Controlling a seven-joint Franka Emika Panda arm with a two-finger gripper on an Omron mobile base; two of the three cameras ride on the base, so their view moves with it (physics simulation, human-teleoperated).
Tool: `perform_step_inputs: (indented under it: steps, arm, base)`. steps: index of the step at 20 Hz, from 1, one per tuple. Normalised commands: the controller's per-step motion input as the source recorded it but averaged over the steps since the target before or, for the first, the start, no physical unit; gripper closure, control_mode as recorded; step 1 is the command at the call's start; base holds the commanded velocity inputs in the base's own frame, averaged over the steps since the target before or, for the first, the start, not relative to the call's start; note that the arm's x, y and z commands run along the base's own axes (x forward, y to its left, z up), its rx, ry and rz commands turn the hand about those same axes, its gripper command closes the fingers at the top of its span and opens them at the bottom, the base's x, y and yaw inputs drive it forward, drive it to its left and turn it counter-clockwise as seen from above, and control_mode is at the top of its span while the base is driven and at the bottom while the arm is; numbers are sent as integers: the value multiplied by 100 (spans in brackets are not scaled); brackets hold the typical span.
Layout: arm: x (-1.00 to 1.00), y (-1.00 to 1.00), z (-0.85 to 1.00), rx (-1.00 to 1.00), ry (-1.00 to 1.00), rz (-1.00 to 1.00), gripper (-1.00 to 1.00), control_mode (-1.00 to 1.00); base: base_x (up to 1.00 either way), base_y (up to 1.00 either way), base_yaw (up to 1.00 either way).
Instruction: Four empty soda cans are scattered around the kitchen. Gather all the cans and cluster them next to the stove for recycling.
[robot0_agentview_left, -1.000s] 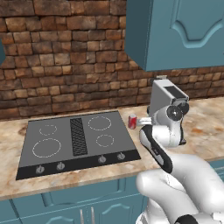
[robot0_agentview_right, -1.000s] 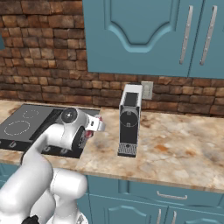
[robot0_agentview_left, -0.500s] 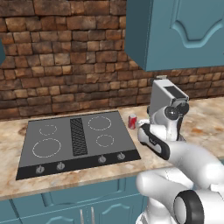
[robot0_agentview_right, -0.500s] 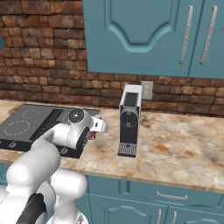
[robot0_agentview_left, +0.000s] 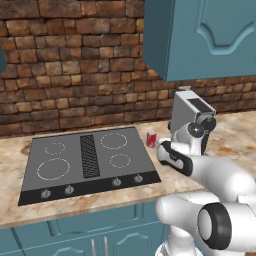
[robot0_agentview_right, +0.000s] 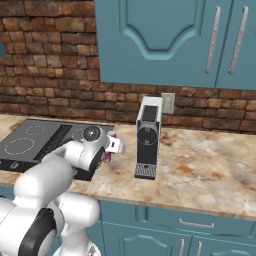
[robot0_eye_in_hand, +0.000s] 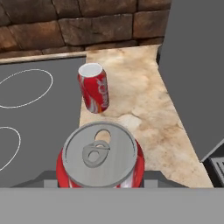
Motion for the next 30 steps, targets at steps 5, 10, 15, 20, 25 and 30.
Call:
perform_step_inputs:
  steps: [5, 10, 15, 20, 25, 30]
  arm:
    - [3, 0, -30, 0, 1, 0, 100, -100]
    - [18, 0, -18, 0, 0, 0, 100, -100]
    - [13, 1, -18, 0, -5, 0, 100, -100]
    - [5, 4, -30, -3, -8, 0, 100, -100]
    - [2, 11, -21, -4, -4, 0, 100, -100]
    - [18, 23, -21, -3, 0, 0, 100, -100]
  base:
    - [0, 0, 0]
    - [0, 0, 0]
    - [0, 0, 0]
    - [0, 0, 0]
    - [0, 0, 0]
    - [0, 0, 0]
